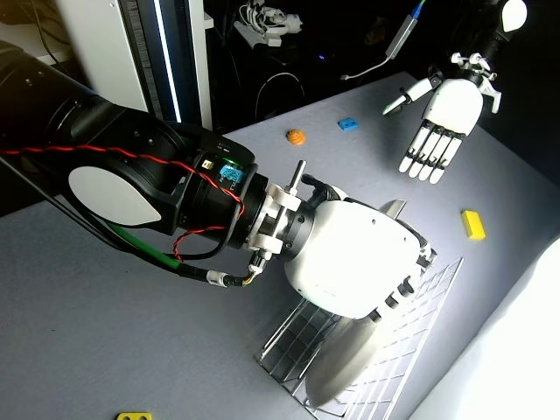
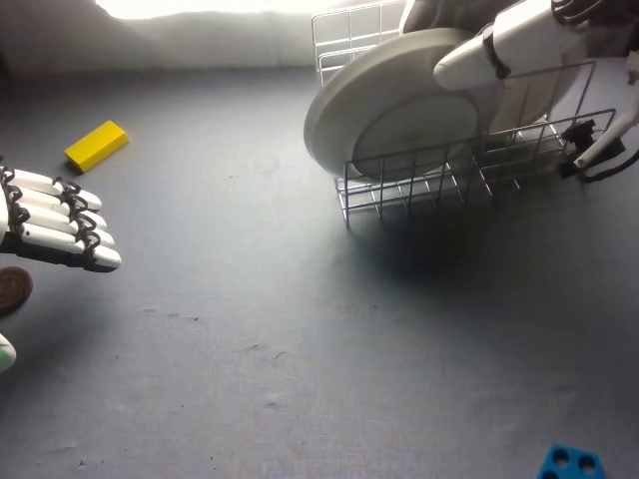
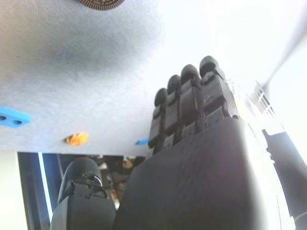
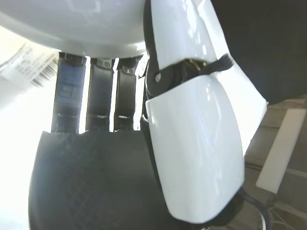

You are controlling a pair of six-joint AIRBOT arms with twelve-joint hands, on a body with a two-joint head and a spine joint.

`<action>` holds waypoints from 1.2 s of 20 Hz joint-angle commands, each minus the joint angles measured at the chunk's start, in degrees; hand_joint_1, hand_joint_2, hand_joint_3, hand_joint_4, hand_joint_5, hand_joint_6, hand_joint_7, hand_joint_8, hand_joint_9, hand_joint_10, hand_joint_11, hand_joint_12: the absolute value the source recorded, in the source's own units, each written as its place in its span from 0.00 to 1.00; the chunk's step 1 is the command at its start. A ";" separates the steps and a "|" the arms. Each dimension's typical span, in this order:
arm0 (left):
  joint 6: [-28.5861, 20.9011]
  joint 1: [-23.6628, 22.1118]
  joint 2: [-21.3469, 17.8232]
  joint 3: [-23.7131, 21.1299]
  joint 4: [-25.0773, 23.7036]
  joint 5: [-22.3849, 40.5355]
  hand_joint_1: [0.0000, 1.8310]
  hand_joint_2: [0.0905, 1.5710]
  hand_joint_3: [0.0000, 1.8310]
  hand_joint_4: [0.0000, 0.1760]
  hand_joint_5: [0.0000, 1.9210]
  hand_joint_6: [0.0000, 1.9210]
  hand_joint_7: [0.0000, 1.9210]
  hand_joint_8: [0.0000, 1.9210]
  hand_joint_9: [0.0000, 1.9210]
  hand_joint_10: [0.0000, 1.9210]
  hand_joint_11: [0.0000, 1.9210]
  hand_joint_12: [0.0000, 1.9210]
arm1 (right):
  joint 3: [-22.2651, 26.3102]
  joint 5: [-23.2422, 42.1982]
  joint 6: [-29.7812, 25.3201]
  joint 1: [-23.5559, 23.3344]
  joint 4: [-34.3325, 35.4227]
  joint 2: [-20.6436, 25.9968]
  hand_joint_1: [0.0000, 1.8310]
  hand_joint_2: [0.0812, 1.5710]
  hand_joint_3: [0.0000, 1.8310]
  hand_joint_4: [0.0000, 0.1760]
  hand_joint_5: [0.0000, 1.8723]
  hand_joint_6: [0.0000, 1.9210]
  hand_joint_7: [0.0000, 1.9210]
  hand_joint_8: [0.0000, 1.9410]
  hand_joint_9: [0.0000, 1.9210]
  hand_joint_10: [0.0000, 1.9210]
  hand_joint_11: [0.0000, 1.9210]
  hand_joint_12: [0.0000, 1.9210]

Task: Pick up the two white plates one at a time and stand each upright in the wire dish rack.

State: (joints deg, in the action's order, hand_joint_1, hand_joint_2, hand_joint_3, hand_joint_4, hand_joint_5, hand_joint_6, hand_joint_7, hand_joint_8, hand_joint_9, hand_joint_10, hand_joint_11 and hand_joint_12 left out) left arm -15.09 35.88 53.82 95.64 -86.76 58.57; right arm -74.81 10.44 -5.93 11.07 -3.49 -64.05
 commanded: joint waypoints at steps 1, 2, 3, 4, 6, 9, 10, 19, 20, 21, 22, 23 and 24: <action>-0.07 -0.38 -0.26 -0.01 3.25 1.59 0.00 0.64 0.00 0.00 0.06 0.00 0.07 0.00 0.05 0.00 0.01 0.02 | -0.30 8.41 -0.75 -0.49 1.20 0.28 0.81 0.70 0.00 0.00 0.48 0.59 0.41 0.59 0.46 0.55 0.45 0.75; -0.07 -0.38 -0.25 -0.01 3.25 1.59 0.00 0.63 0.00 0.00 0.06 0.00 0.07 0.00 0.05 0.00 0.00 0.02 | -0.30 8.45 -0.67 -0.36 1.19 0.27 0.81 0.70 0.00 0.00 0.49 0.58 0.42 0.57 0.47 0.54 0.45 0.75; -0.07 -0.38 -0.24 -0.01 3.25 1.59 0.00 0.63 0.00 0.00 0.06 0.00 0.06 0.00 0.05 0.00 0.00 0.02 | -0.30 8.47 -0.61 -0.28 1.19 0.27 0.81 0.70 0.00 0.00 0.49 0.59 0.42 0.56 0.46 0.54 0.45 0.75; -0.07 -0.38 -0.23 -0.01 3.25 1.59 0.00 0.63 0.00 0.00 0.06 0.00 0.07 0.00 0.05 0.00 0.01 0.02 | -0.30 8.47 -0.52 -0.24 1.19 0.27 0.81 0.70 0.00 0.00 0.49 0.59 0.43 0.55 0.47 0.53 0.45 0.75; -0.07 -0.38 -0.22 -0.01 3.18 1.59 0.00 0.63 0.00 0.00 0.06 0.00 0.06 0.00 0.05 0.00 0.00 0.02 | -0.29 8.59 -0.38 -0.10 1.11 0.26 0.81 0.70 0.00 0.00 0.50 0.58 0.42 0.56 0.46 0.54 0.45 0.75; -0.07 -0.38 -0.19 -0.01 3.07 1.59 0.00 0.63 0.00 0.00 0.06 0.00 0.06 0.00 0.04 0.00 0.00 0.03 | -0.28 8.61 -0.28 -0.08 0.95 0.22 0.81 0.70 0.00 0.00 0.49 0.59 0.41 0.57 0.47 0.53 0.44 0.75; -0.07 -0.39 -0.19 -0.01 3.07 1.59 0.00 0.62 0.00 0.00 0.06 0.00 0.06 0.00 0.05 0.00 0.00 0.03 | -0.28 8.63 -0.27 -0.04 0.90 0.21 0.81 0.70 0.00 0.00 0.49 0.59 0.42 0.58 0.46 0.54 0.44 0.76; -0.07 -1.27 -0.17 -0.28 3.08 2.29 0.00 0.64 0.00 0.00 0.06 0.00 0.07 0.00 0.05 0.00 0.01 0.02 | 0.39 9.57 -0.20 -0.82 -1.23 0.23 0.81 0.73 0.00 0.00 0.41 0.66 0.43 0.57 0.41 0.65 0.36 0.85; -0.06 -1.58 -0.25 -0.56 3.09 2.68 0.00 0.64 0.00 0.00 0.06 0.00 0.07 0.00 0.06 0.00 0.01 0.03 | 0.45 9.61 -0.07 -1.01 -1.38 0.24 0.76 0.73 0.00 0.00 0.41 0.68 0.44 0.56 0.42 0.68 0.32 0.70; -0.04 -2.01 -0.38 -0.97 3.11 3.19 0.00 0.63 0.00 0.00 0.06 0.00 0.06 0.00 0.05 0.00 0.01 0.02 | 0.49 9.79 0.12 -1.07 -1.54 0.24 0.74 0.74 0.00 0.00 0.40 0.70 0.44 0.58 0.41 0.70 0.30 0.65; 0.34 -2.62 -0.60 -1.63 3.13 3.85 0.00 0.64 0.00 0.00 0.06 0.00 0.06 0.00 0.05 0.00 0.00 0.02 | 0.50 9.98 0.42 -1.08 -2.01 0.24 0.74 0.75 0.00 0.00 0.39 0.71 0.43 0.59 0.40 0.71 0.29 0.64; 1.31 -3.32 -0.88 -2.44 3.19 4.35 0.00 0.64 0.00 0.00 0.07 0.00 0.07 0.00 0.06 0.01 0.01 0.03 | 0.52 10.09 0.59 -1.07 -2.29 0.24 0.65 0.75 0.00 0.00 0.42 0.65 0.39 0.34 0.37 0.42 0.25 0.62; 1.74 -3.70 -1.00 -2.85 3.32 4.93 0.00 0.64 0.00 0.00 0.07 0.00 0.07 0.00 0.07 0.00 0.00 0.07 | 0.53 10.14 0.72 -1.07 -2.35 0.25 0.72 0.69 0.00 0.00 0.38 0.34 0.41 0.21 0.38 0.29 0.25 0.60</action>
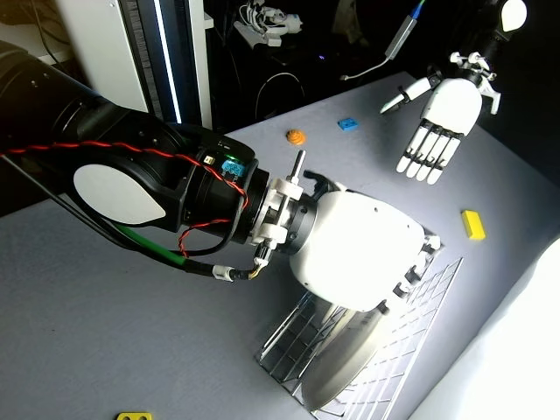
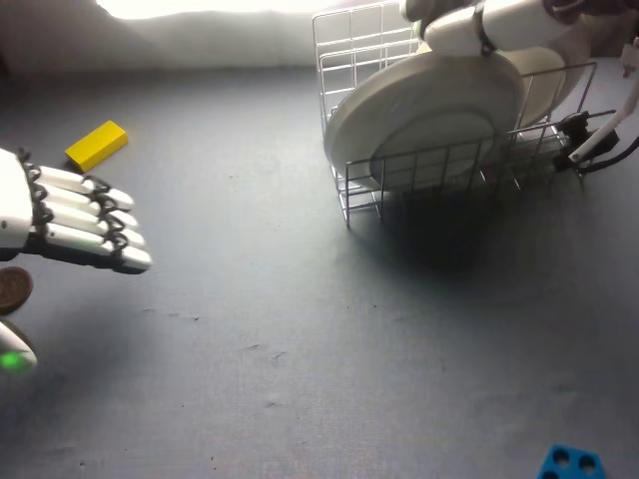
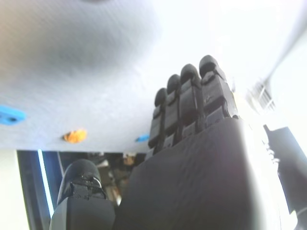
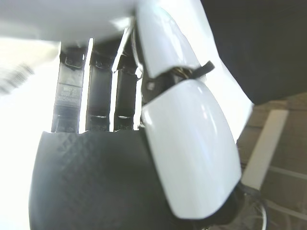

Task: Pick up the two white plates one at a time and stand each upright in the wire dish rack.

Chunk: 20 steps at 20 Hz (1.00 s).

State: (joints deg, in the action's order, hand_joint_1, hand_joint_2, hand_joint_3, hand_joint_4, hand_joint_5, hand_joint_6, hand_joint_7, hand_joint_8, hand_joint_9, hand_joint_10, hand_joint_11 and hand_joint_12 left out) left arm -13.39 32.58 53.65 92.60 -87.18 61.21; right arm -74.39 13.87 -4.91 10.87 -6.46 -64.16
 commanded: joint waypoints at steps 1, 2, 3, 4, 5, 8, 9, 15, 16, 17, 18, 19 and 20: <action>0.40 -0.77 -0.99 -0.36 4.48 3.01 0.00 0.64 0.00 0.00 0.06 0.00 0.07 0.00 0.06 0.00 0.00 0.07 | 0.11 6.91 -0.18 -0.89 0.59 0.36 0.73 0.67 0.00 0.00 0.40 0.19 0.44 0.11 0.41 0.19 0.26 0.57; 0.56 -0.87 -1.07 -0.64 5.35 3.55 0.00 0.64 0.00 0.00 0.06 0.00 0.07 0.00 0.06 0.00 0.00 0.08 | 0.11 7.11 -0.07 -0.93 0.54 0.36 0.73 0.66 0.00 0.00 0.42 0.11 0.46 0.05 0.43 0.13 0.25 0.56; 0.57 -0.89 -1.10 -0.84 6.82 4.31 0.00 0.64 0.00 0.00 0.07 0.00 0.07 0.00 0.06 0.00 0.00 0.08 | 0.13 7.42 0.16 -1.03 0.42 0.37 0.73 0.66 0.00 0.00 0.44 0.06 0.47 0.02 0.45 0.09 0.26 0.56; 0.56 -1.04 -1.10 -0.95 7.35 4.82 0.00 0.64 0.00 0.00 0.06 0.00 0.06 0.00 0.05 0.00 0.00 0.05 | 0.15 7.65 0.24 -1.11 0.17 0.37 0.74 0.66 0.00 0.00 0.45 0.04 0.48 0.01 0.47 0.07 0.27 0.55; 0.54 -1.15 -1.13 -1.19 7.67 5.26 0.00 0.64 0.00 0.00 0.06 0.00 0.07 0.00 0.06 0.00 0.00 0.06 | 0.21 8.03 0.28 -1.25 -0.39 0.41 0.73 0.67 0.00 0.00 0.46 0.02 0.48 0.01 0.47 0.05 0.26 0.55; 0.55 -1.25 -1.13 -1.53 7.64 6.24 0.00 0.63 0.00 0.00 0.07 0.00 0.07 0.00 0.06 0.00 0.00 0.07 | 0.54 8.83 0.52 -1.53 -1.09 0.53 0.72 0.67 0.00 0.00 0.45 0.02 0.48 0.00 0.46 0.04 0.25 0.55; 0.54 -1.25 -1.13 -1.69 7.63 6.35 0.00 0.63 0.00 0.00 0.07 0.00 0.08 0.00 0.06 0.00 0.00 0.08 | 0.65 9.03 0.59 -1.70 -1.28 0.60 0.72 0.67 0.00 0.00 0.45 0.02 0.48 0.00 0.46 0.04 0.25 0.56; 1.09 -2.38 -2.16 -4.15 4.98 6.32 0.00 0.65 0.00 0.00 0.07 0.00 0.08 0.00 0.07 0.00 0.00 0.09 | 1.78 12.45 4.12 -3.81 -5.58 1.68 0.67 0.65 0.00 0.00 0.44 0.00 0.47 0.00 0.45 0.01 0.18 0.61; 1.10 -3.21 -2.30 -4.21 3.94 6.39 0.00 0.64 0.00 0.00 0.07 0.00 0.08 0.00 0.07 0.00 0.00 0.09 | 2.11 13.83 6.35 -4.02 -6.95 2.04 0.65 0.65 0.00 0.00 0.43 0.00 0.46 0.00 0.44 0.01 0.14 0.62; 1.11 -3.43 -2.36 -4.07 3.59 6.91 0.00 0.63 0.00 0.00 0.06 0.00 0.07 0.00 0.06 0.00 0.00 0.07 | 2.36 14.26 7.70 -4.28 -7.00 2.33 0.62 0.65 0.00 0.00 0.40 0.00 0.44 0.00 0.42 0.00 0.11 0.65; 1.29 -3.51 -2.36 -3.82 3.48 7.38 0.00 0.63 0.00 0.00 0.05 0.00 0.06 0.00 0.05 0.00 0.00 0.04 | 2.53 14.22 9.86 -4.54 -7.09 2.54 0.61 0.66 0.00 0.00 0.39 0.00 0.43 0.00 0.40 0.00 0.09 0.64; 1.34 -3.63 -2.35 -3.66 3.40 7.44 0.00 0.63 0.00 0.00 0.06 0.00 0.07 0.00 0.05 0.00 0.00 0.03 | 2.66 14.28 11.82 -4.90 -7.73 2.71 0.57 0.68 0.00 0.00 0.34 0.00 0.38 0.00 0.35 0.00 0.02 0.65; 1.34 -3.63 -2.32 -3.65 3.32 7.44 0.00 0.63 0.00 0.00 0.06 0.00 0.07 0.00 0.05 0.00 0.00 0.03 | 2.71 14.56 12.81 -5.06 -8.62 2.85 0.57 0.68 0.00 0.00 0.34 0.00 0.38 0.00 0.35 0.00 0.02 0.65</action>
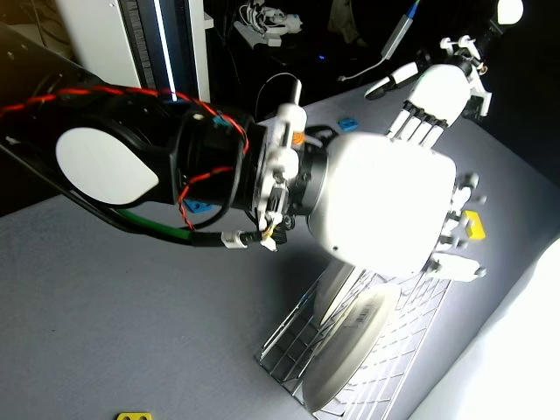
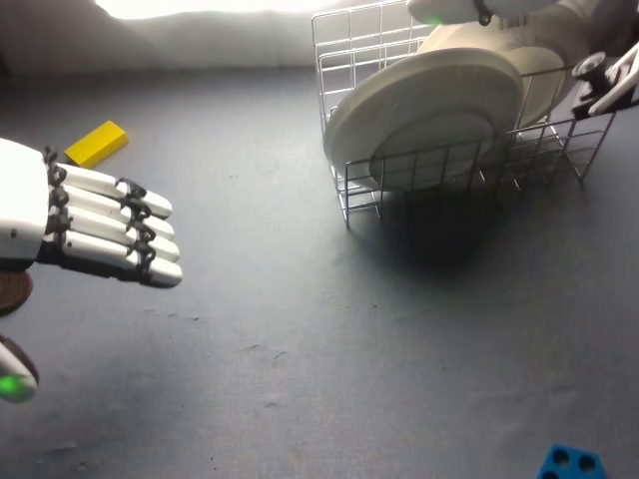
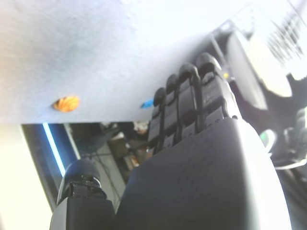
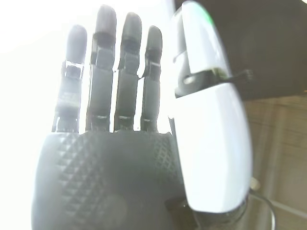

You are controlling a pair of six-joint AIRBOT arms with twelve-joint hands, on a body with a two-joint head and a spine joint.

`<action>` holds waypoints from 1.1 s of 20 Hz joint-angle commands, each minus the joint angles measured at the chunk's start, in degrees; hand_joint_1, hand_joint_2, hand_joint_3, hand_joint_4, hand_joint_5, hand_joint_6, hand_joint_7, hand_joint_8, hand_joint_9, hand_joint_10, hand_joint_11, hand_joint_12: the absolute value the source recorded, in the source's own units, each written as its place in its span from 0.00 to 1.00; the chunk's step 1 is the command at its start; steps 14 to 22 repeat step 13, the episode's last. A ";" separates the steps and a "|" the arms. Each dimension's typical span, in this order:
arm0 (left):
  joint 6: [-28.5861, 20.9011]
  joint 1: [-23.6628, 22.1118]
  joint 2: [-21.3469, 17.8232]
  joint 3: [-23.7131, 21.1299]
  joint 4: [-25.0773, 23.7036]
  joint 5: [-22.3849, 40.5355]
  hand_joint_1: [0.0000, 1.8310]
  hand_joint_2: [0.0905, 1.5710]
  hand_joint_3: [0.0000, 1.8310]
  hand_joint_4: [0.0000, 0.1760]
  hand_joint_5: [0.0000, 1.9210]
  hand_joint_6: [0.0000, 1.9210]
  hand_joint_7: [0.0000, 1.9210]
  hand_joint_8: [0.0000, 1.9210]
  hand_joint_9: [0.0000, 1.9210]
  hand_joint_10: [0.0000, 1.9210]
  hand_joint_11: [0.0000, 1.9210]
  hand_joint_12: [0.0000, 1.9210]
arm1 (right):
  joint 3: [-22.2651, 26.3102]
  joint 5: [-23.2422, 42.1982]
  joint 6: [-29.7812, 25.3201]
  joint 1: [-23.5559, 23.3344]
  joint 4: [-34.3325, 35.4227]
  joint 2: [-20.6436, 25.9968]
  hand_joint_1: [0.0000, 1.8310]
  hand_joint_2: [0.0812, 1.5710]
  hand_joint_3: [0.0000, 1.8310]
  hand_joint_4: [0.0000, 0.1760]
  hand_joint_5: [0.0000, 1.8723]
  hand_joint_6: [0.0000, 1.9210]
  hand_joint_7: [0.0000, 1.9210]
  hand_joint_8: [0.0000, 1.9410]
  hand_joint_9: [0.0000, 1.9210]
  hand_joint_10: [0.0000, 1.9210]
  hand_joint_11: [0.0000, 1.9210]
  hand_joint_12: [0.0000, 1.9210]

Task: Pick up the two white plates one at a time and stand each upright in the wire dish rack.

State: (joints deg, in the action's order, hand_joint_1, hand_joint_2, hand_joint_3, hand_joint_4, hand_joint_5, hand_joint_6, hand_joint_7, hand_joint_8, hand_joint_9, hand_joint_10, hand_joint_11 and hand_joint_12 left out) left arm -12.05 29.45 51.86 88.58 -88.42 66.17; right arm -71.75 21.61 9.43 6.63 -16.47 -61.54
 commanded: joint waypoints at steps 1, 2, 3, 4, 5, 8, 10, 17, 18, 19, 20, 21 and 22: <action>0.00 -0.88 -0.52 0.15 3.90 2.47 0.00 0.63 0.00 0.00 0.07 0.00 0.07 0.00 0.05 0.00 0.00 0.00 | 0.32 7.30 0.77 -1.04 0.87 0.55 0.48 0.69 0.00 0.00 0.23 0.00 0.27 0.00 0.25 0.00 0.00 0.55; -0.02 -1.64 -0.51 -0.23 3.02 2.45 0.00 0.62 0.00 0.00 0.07 0.00 0.07 0.00 0.06 0.00 0.01 0.01 | 0.88 7.66 3.68 -1.25 0.79 1.07 0.44 0.70 0.00 0.00 0.18 0.00 0.22 0.00 0.21 0.00 0.00 0.51; -0.02 -2.50 -0.54 -0.78 2.22 2.45 0.00 0.62 0.00 0.00 0.07 0.00 0.07 0.00 0.06 0.00 0.01 0.01 | 1.62 8.01 6.97 -1.45 0.72 1.66 0.43 0.70 0.00 0.00 0.17 0.00 0.20 0.00 0.20 0.00 0.00 0.49; -0.21 -3.35 -0.87 -1.81 1.47 2.45 0.00 0.62 0.00 0.00 0.06 0.00 0.06 0.00 0.05 0.00 0.00 0.00 | 2.66 9.24 10.98 -1.70 0.72 2.40 0.43 0.69 0.00 0.00 0.18 0.00 0.21 0.00 0.21 0.01 0.00 0.50; -0.22 -3.46 -0.99 -2.13 1.32 2.45 0.00 0.62 0.00 0.00 0.06 0.00 0.06 0.00 0.05 0.00 0.00 0.00 | 3.12 9.72 12.26 -1.77 0.73 2.71 0.43 0.69 0.00 0.00 0.18 0.00 0.21 0.00 0.21 0.01 0.00 0.50; -0.50 -3.61 -1.31 -2.97 1.14 2.45 0.00 0.68 0.00 0.00 0.24 0.01 0.29 0.01 0.25 0.02 0.03 0.43 | 6.38 12.28 20.29 -2.96 2.87 4.73 0.49 0.79 0.00 0.09 0.34 0.63 0.26 0.42 0.21 0.56 0.06 0.90; -0.68 -3.61 -1.32 -2.97 1.05 2.45 0.01 0.72 0.00 0.00 0.28 0.02 0.34 0.02 0.29 0.02 0.03 0.51 | 9.03 13.68 28.31 -3.13 6.15 5.77 0.56 0.84 0.00 0.04 0.28 0.81 0.32 0.73 0.20 0.71 0.10 0.96; -0.68 -3.61 -1.34 -2.98 0.69 2.45 0.41 0.84 0.00 0.28 0.29 0.69 0.29 0.47 0.24 0.60 0.15 0.84 | 10.44 13.28 30.88 -2.12 6.33 6.12 0.77 0.81 0.02 0.00 0.21 1.00 0.28 0.89 0.29 0.90 0.28 1.00; -0.68 -3.61 -1.34 -2.98 0.69 2.45 0.41 0.84 0.00 0.28 0.29 0.69 0.29 0.47 0.24 0.60 0.15 0.84 | 10.44 13.28 30.88 -2.12 6.33 6.12 0.77 0.81 0.02 0.00 0.21 1.00 0.28 0.89 0.29 0.90 0.28 1.00; -0.68 -3.61 -1.34 -2.98 0.69 2.45 0.41 0.84 0.00 0.28 0.29 0.69 0.29 0.47 0.24 0.60 0.15 0.84 | 10.44 13.28 30.88 -2.12 6.33 6.12 0.77 0.81 0.02 0.00 0.21 1.00 0.28 0.89 0.29 0.90 0.28 1.00; -0.68 -3.61 -1.34 -2.98 0.69 2.45 0.41 0.84 0.00 0.28 0.29 0.69 0.29 0.47 0.24 0.60 0.15 0.84 | 10.44 13.28 30.88 -2.12 6.33 6.12 0.77 0.81 0.02 0.00 0.21 1.00 0.28 0.89 0.29 0.90 0.28 1.00; -0.68 -3.61 -1.34 -2.98 0.69 2.45 0.41 0.84 0.00 0.28 0.29 0.69 0.29 0.47 0.24 0.60 0.15 0.84 | 10.44 13.28 30.88 -2.12 6.33 6.12 0.77 0.81 0.02 0.00 0.21 1.00 0.28 0.89 0.29 0.90 0.28 1.00; -0.68 -3.61 -1.34 -2.98 0.69 2.45 0.41 0.84 0.00 0.28 0.29 0.69 0.29 0.47 0.24 0.60 0.15 0.84 | 10.44 13.28 30.88 -2.12 6.33 6.12 0.77 0.81 0.02 0.00 0.21 1.00 0.28 0.89 0.29 0.90 0.28 1.00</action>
